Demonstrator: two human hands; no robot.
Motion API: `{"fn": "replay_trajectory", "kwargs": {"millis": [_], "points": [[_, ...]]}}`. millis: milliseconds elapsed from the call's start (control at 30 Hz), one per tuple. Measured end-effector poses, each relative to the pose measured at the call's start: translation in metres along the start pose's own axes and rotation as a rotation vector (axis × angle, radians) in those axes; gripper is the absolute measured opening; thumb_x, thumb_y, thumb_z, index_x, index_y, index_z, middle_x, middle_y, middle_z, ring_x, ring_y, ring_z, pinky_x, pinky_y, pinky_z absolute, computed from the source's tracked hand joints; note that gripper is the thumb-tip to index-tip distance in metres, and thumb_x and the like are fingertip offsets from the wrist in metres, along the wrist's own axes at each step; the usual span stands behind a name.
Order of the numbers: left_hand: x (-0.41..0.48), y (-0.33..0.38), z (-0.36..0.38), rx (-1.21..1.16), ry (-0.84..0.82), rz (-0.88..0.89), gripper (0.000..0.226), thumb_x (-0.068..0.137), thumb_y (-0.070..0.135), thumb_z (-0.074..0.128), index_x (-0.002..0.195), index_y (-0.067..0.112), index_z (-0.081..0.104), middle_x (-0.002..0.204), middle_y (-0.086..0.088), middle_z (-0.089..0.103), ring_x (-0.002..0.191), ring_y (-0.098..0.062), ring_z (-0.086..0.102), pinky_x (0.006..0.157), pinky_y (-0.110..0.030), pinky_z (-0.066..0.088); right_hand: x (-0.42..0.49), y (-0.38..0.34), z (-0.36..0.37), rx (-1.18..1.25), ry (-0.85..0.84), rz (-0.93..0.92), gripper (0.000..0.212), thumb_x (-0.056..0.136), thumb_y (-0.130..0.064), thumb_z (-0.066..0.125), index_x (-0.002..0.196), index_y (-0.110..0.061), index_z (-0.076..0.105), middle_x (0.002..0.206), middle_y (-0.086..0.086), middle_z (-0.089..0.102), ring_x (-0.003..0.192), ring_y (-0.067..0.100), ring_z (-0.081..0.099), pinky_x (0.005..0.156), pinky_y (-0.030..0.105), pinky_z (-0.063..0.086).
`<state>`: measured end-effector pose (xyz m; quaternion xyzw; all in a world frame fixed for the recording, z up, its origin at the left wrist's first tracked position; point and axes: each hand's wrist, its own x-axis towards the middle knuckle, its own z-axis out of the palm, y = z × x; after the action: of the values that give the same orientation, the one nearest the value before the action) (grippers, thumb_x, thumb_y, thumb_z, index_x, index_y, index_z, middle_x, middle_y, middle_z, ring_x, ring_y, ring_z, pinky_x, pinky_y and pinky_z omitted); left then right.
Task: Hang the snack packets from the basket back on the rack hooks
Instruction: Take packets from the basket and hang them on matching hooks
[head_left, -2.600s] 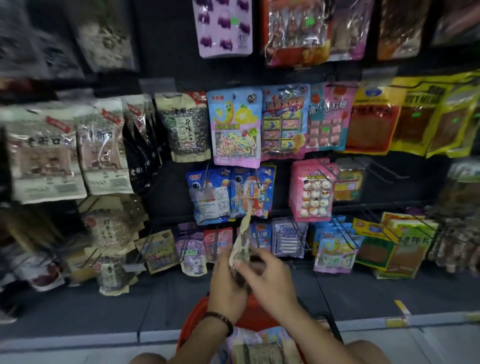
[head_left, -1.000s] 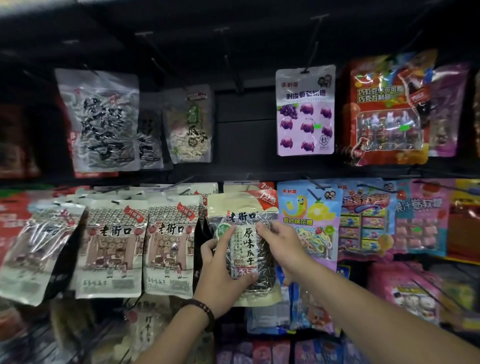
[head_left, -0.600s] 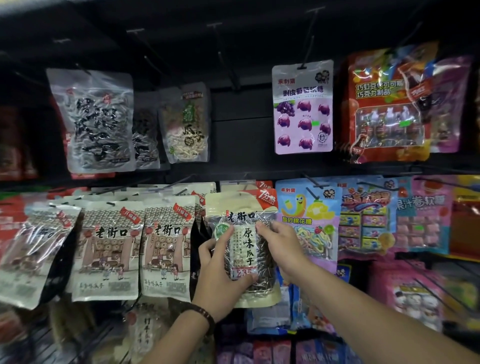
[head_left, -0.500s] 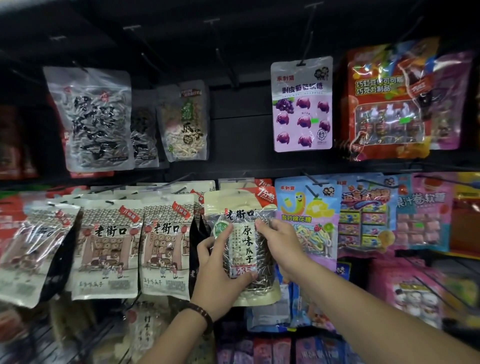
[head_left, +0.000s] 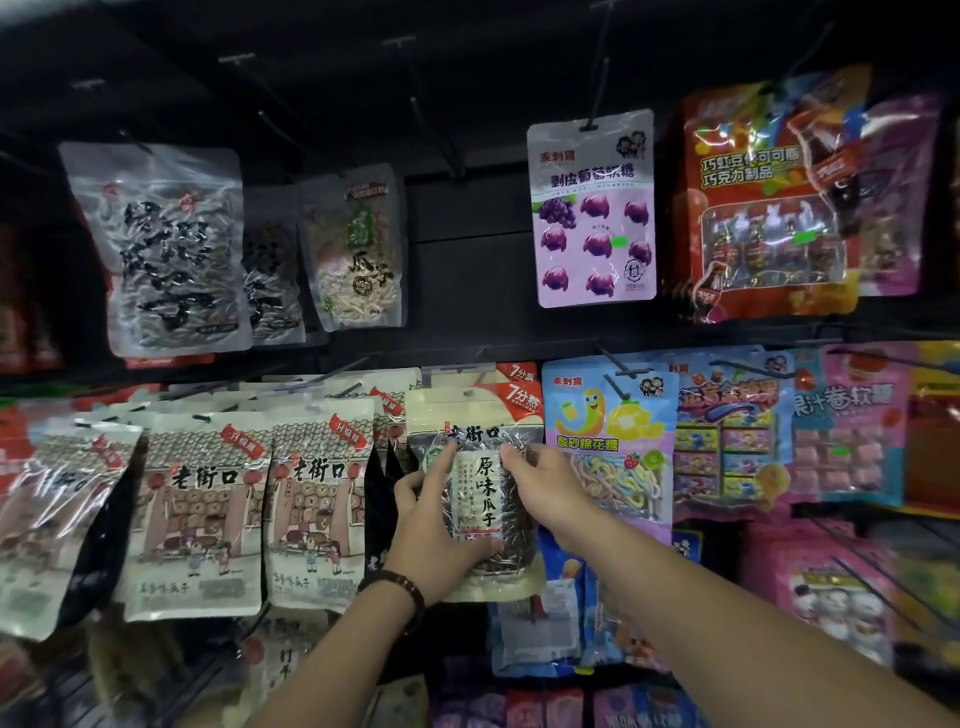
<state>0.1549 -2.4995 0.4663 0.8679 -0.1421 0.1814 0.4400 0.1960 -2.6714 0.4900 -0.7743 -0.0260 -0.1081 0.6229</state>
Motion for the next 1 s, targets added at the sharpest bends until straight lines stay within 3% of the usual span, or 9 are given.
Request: {"fn": "replay_trajectory", "kwargs": {"millis": [100, 333, 500, 633, 733, 800, 900, 967, 1000], "points": [[0.009, -0.003, 0.003, 0.000, -0.001, -0.020, 0.123, 0.070, 0.028, 0.096, 0.145, 0.074, 0.011, 0.152, -0.003, 0.019, 0.125, -0.023, 0.052, 0.111, -0.036, 0.048, -0.008, -0.007, -0.011, -0.155, -0.012, -0.001, 0.057, 0.099, -0.061, 0.056, 0.131, -0.015, 0.061, 0.120, 0.001, 0.070, 0.110, 0.023, 0.066, 0.100, 0.045, 0.055], [-0.022, 0.002, 0.022, -0.028, 0.096, -0.088, 0.103, 0.088, 0.023, 0.083, 0.159, 0.056, 0.017, 0.171, -0.011, -0.001, 0.155, -0.033, 0.025, 0.116, -0.038, 0.035, -0.087, 0.028, -0.053, -0.335, -0.053, -0.087, 0.044, 0.105, -0.035, 0.062, 0.145, -0.020, 0.051, 0.129, -0.003, 0.059, 0.112, 0.016, 0.060, 0.093, 0.030, 0.050], [-0.121, -0.019, 0.088, 0.139, 0.303, 0.029, 0.061, 0.087, 0.019, 0.075, 0.143, 0.017, 0.051, 0.140, -0.014, 0.045, 0.129, -0.034, 0.049, 0.110, -0.044, 0.044, -0.192, 0.155, -0.066, -0.385, -0.083, -0.007, 0.014, 0.098, -0.014, 0.065, 0.111, -0.018, 0.068, 0.096, -0.002, 0.072, 0.087, 0.014, 0.070, 0.079, 0.026, 0.056], [-0.236, -0.057, 0.167, 0.193, -0.048, 0.124, 0.038, 0.087, 0.012, 0.072, 0.115, 0.026, 0.052, 0.112, 0.002, 0.049, 0.104, -0.021, 0.052, 0.089, -0.031, 0.042, -0.281, 0.275, -0.073, -0.513, -0.241, 0.277, 0.015, 0.092, -0.014, 0.070, 0.101, -0.024, 0.066, 0.092, -0.003, 0.073, 0.084, 0.018, 0.069, 0.075, 0.034, 0.051], [-0.316, -0.110, 0.225, 0.181, -0.462, -0.197, 0.037, 0.085, 0.023, 0.073, 0.119, 0.032, 0.062, 0.120, 0.000, 0.062, 0.110, -0.023, 0.060, 0.096, -0.033, 0.048, -0.339, 0.342, -0.087, -0.545, -0.353, 0.487, 0.012, 0.095, -0.023, 0.071, 0.090, -0.029, 0.061, 0.090, -0.006, 0.071, 0.088, 0.008, 0.067, 0.072, 0.027, 0.046], [-0.350, -0.132, 0.256, 0.151, -0.623, -0.397, 0.040, 0.081, 0.044, 0.067, 0.119, 0.031, 0.066, 0.118, -0.003, 0.070, 0.113, -0.029, 0.067, 0.097, -0.038, 0.052, -0.368, 0.374, -0.094, -0.525, -0.396, 0.584, 0.017, 0.098, -0.023, 0.068, 0.084, -0.032, 0.064, 0.080, -0.017, 0.066, 0.085, -0.004, 0.066, 0.064, 0.009, 0.040], [-0.387, -0.168, 0.301, 0.180, -0.820, -0.743, 0.048, 0.086, 0.043, 0.072, 0.127, 0.019, 0.062, 0.121, -0.005, 0.064, 0.114, -0.022, 0.062, 0.097, -0.030, 0.049, -0.400, 0.415, -0.102, -0.519, -0.406, 0.698, 0.014, 0.100, -0.022, 0.069, 0.113, -0.023, 0.075, 0.093, -0.021, 0.065, 0.107, 0.003, 0.064, 0.069, -0.002, 0.037], [-0.405, -0.194, 0.328, 0.231, -0.868, -0.892, 0.080, 0.067, 0.056, 0.074, 0.128, 0.005, 0.063, 0.123, -0.008, 0.068, 0.108, -0.024, 0.066, 0.088, -0.031, 0.053, -0.410, 0.440, -0.102, -0.485, -0.373, 0.775, 0.031, 0.095, -0.047, 0.071, 0.112, -0.022, 0.075, 0.104, -0.011, 0.073, 0.111, 0.015, 0.070, 0.081, 0.014, 0.050], [-0.412, -0.206, 0.339, 0.225, -0.873, -0.939, 0.079, 0.061, 0.057, 0.073, 0.118, 0.004, 0.066, 0.117, -0.009, 0.072, 0.104, -0.026, 0.070, 0.085, -0.033, 0.058, -0.410, 0.449, -0.102, -0.477, -0.360, 0.810, 0.039, 0.089, -0.058, 0.069, 0.105, -0.022, 0.074, 0.105, -0.007, 0.074, 0.106, 0.018, 0.071, 0.084, 0.024, 0.053]]}}
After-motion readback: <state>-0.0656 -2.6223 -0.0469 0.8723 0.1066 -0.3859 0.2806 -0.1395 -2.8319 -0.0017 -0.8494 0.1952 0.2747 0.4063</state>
